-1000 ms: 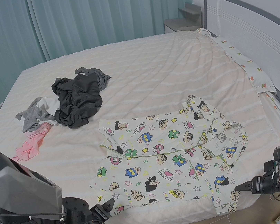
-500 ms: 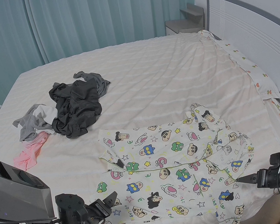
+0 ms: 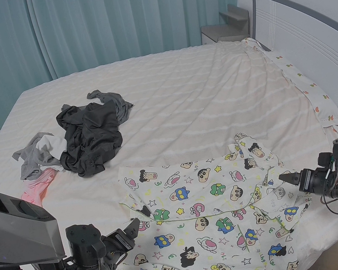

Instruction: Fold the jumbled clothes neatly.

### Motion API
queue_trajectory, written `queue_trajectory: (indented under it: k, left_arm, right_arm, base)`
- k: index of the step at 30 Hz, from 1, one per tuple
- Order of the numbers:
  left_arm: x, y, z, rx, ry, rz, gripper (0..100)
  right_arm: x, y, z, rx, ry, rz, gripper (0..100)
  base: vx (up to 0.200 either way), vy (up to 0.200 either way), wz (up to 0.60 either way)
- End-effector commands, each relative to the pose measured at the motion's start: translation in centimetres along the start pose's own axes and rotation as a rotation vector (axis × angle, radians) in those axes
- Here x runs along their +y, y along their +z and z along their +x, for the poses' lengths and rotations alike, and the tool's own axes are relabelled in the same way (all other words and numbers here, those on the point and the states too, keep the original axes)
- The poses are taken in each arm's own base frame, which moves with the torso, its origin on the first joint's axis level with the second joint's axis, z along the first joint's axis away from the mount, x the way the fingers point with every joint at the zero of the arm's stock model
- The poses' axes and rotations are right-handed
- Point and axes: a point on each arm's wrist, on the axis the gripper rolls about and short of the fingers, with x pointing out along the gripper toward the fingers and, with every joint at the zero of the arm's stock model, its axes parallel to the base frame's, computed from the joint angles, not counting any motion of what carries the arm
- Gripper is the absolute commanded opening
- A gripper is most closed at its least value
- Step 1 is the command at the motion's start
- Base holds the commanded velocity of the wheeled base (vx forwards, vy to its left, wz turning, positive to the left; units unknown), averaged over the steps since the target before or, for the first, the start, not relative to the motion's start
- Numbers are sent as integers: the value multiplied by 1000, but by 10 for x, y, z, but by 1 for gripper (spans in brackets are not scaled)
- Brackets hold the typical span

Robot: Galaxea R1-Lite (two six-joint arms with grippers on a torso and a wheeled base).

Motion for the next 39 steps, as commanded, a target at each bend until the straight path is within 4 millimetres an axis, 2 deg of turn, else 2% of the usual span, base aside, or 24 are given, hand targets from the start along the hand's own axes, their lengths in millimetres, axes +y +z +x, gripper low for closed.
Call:
queue_trajectory:
  k: [1, 9, 18, 19, 21, 24, 30, 36, 39]
  left_arm:
    - [-11, 11, 11, -74, -45, -14, 100]
    - [-7, 8, 9, -73, -13, -18, 100]
    - [-2, 1, 6, -38, 10, -14, 100]
    - [10, -10, 5, 16, 65, 11, 100]
    - [18, -11, 3, 36, 94, 9, 100]
    - [29, -6, 4, 34, 132, -51, 100]
    - [47, -9, 9, 97, 174, -217, 100]
    - [55, -9, 4, 219, 129, -387, 100]
    - [61, -14, 9, 237, 160, -405, 100]
  right_arm:
    - [7, 12, 31, -7, -16, -7, 100]
    - [11, 15, 37, 28, -24, 0, 100]
    - [9, 5, 32, 59, -32, 1, 100]
    - [6, -2, 28, 81, -45, 2, 100]
    - [4, -5, 26, 93, -52, 3, 100]
    - [2, -10, 24, 111, -57, 2, 100]
    - [-1, -19, 18, 123, -59, 4, 100]
    - [-3, -27, 13, 109, -47, -1, 100]
    - [-4, -28, 12, 104, -43, -4, 100]
  base:
    - [0, 0, 0]
    - [0, 0, 0]
    - [67, 0, 0]
    - [0, 0, 0]
    - [0, 0, 0]
    - [0, 0, 0]
    - [0, 0, 0]
    - [0, 0, 0]
    - [0, 0, 0]
